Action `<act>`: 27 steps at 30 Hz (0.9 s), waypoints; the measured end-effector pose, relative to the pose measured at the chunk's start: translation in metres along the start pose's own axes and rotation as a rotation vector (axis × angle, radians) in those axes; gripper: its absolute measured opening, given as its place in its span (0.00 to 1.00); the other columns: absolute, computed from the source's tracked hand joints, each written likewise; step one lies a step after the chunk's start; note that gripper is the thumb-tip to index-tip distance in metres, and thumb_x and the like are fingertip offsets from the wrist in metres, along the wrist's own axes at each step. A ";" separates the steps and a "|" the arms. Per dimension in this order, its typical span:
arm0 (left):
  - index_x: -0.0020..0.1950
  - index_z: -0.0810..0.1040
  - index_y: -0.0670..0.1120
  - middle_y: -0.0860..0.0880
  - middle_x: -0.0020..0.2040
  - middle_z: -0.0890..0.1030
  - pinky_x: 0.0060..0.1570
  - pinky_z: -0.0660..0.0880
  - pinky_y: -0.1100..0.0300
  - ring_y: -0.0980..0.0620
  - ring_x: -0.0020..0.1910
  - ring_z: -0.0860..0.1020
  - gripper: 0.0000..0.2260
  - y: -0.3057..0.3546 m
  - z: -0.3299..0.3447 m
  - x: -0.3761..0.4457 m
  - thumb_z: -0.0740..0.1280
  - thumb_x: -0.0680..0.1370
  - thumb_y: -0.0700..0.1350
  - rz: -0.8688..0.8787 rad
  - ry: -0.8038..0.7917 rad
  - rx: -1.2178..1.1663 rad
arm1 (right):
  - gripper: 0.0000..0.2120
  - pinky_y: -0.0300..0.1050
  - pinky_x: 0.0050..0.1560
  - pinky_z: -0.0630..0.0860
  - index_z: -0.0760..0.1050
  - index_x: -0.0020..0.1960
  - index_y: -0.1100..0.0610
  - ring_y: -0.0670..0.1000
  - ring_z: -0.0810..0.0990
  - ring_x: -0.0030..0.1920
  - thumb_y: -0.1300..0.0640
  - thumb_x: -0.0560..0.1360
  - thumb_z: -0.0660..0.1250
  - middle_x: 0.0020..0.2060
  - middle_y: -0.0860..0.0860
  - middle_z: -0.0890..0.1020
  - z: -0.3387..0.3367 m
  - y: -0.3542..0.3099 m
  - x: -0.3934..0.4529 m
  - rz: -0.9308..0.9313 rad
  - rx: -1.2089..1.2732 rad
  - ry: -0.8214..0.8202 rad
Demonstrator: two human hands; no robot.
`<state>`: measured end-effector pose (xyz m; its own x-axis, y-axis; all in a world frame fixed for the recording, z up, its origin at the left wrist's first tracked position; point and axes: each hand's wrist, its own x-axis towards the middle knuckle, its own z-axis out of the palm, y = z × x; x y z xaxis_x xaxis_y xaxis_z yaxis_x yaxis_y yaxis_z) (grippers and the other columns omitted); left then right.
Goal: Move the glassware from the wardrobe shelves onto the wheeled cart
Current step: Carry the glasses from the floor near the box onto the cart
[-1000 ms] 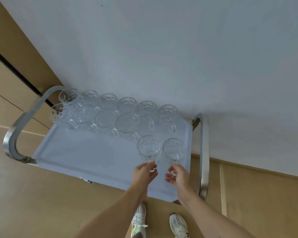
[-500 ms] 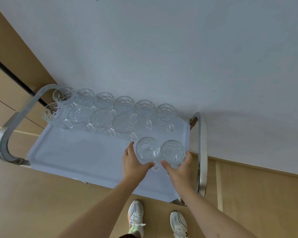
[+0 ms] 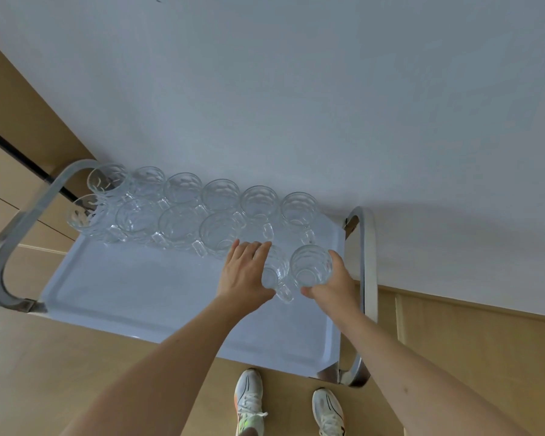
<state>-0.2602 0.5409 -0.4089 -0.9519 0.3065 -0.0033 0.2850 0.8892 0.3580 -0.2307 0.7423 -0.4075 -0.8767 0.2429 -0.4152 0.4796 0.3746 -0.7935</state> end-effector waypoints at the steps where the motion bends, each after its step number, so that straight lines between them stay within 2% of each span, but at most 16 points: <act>1: 0.76 0.68 0.45 0.49 0.68 0.75 0.80 0.45 0.51 0.46 0.70 0.69 0.44 0.000 -0.001 0.002 0.79 0.63 0.54 -0.005 0.010 0.006 | 0.47 0.48 0.63 0.74 0.62 0.77 0.51 0.54 0.72 0.68 0.63 0.65 0.82 0.68 0.50 0.74 -0.001 -0.002 0.003 0.008 -0.005 -0.015; 3: 0.76 0.68 0.45 0.49 0.67 0.75 0.80 0.45 0.50 0.46 0.70 0.68 0.43 0.000 -0.002 0.007 0.78 0.64 0.55 -0.017 0.019 0.021 | 0.45 0.47 0.60 0.75 0.63 0.76 0.51 0.53 0.73 0.66 0.63 0.65 0.82 0.65 0.50 0.75 -0.002 -0.003 0.007 -0.004 -0.013 -0.022; 8: 0.75 0.68 0.45 0.48 0.70 0.74 0.80 0.43 0.50 0.44 0.73 0.65 0.41 0.001 -0.001 0.014 0.77 0.66 0.56 -0.049 0.039 0.050 | 0.42 0.31 0.43 0.68 0.65 0.72 0.49 0.47 0.72 0.56 0.63 0.65 0.82 0.56 0.44 0.73 -0.002 -0.006 0.012 -0.016 0.002 0.000; 12: 0.77 0.65 0.47 0.48 0.74 0.71 0.79 0.40 0.51 0.43 0.78 0.60 0.41 0.002 -0.002 0.022 0.76 0.69 0.57 -0.063 0.026 0.065 | 0.41 0.34 0.48 0.70 0.66 0.70 0.49 0.49 0.74 0.59 0.63 0.65 0.82 0.57 0.46 0.75 -0.002 -0.005 0.014 -0.032 0.013 0.005; 18: 0.79 0.61 0.47 0.47 0.80 0.63 0.80 0.39 0.49 0.43 0.81 0.53 0.41 -0.001 0.002 0.024 0.73 0.73 0.60 -0.075 -0.016 0.115 | 0.47 0.48 0.66 0.73 0.61 0.78 0.52 0.52 0.72 0.69 0.61 0.66 0.82 0.68 0.50 0.73 -0.002 -0.006 0.015 -0.039 -0.016 -0.014; 27: 0.79 0.59 0.47 0.44 0.81 0.60 0.80 0.41 0.47 0.43 0.81 0.51 0.40 -0.003 0.009 0.030 0.71 0.74 0.63 -0.083 -0.044 0.153 | 0.49 0.42 0.61 0.68 0.57 0.80 0.51 0.54 0.70 0.71 0.61 0.68 0.81 0.71 0.52 0.70 0.004 -0.010 0.023 -0.020 -0.003 0.027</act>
<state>-0.2886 0.5502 -0.4181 -0.9679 0.2418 -0.0687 0.2231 0.9522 0.2088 -0.2558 0.7408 -0.4107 -0.8846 0.2599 -0.3872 0.4624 0.3824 -0.8000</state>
